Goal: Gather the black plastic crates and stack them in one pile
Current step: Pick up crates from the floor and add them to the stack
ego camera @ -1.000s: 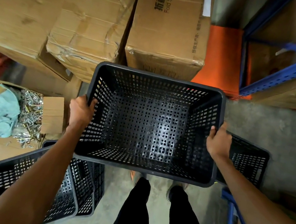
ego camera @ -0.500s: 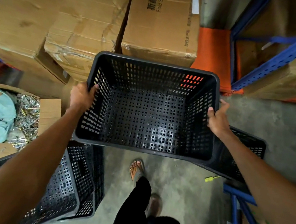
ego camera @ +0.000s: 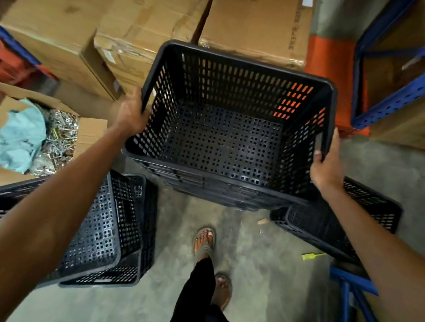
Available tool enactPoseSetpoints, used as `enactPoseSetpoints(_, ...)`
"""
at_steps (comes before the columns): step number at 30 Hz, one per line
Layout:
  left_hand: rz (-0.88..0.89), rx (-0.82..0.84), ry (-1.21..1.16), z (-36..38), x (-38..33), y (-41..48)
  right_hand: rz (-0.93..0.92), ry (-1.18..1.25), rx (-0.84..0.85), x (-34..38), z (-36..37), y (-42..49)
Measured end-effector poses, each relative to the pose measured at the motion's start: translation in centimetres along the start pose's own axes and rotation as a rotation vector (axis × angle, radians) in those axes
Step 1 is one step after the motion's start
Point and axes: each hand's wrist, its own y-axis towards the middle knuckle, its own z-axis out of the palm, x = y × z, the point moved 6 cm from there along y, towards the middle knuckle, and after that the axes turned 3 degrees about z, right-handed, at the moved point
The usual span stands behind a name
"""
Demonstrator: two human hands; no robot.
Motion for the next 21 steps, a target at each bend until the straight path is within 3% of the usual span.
enactPoseSetpoints(10, -0.067, -0.031, 0.037, -0.1, -1.8, 0.7, -0.01, -0.051, -0.015, 0.7, -0.7, 1.6)
enactPoseSetpoints(21, 0.005, -0.088, -0.001, -1.7, -2.4, 1.2, -0.003, -0.081, -0.099, 1.6, -1.2, 0.7)
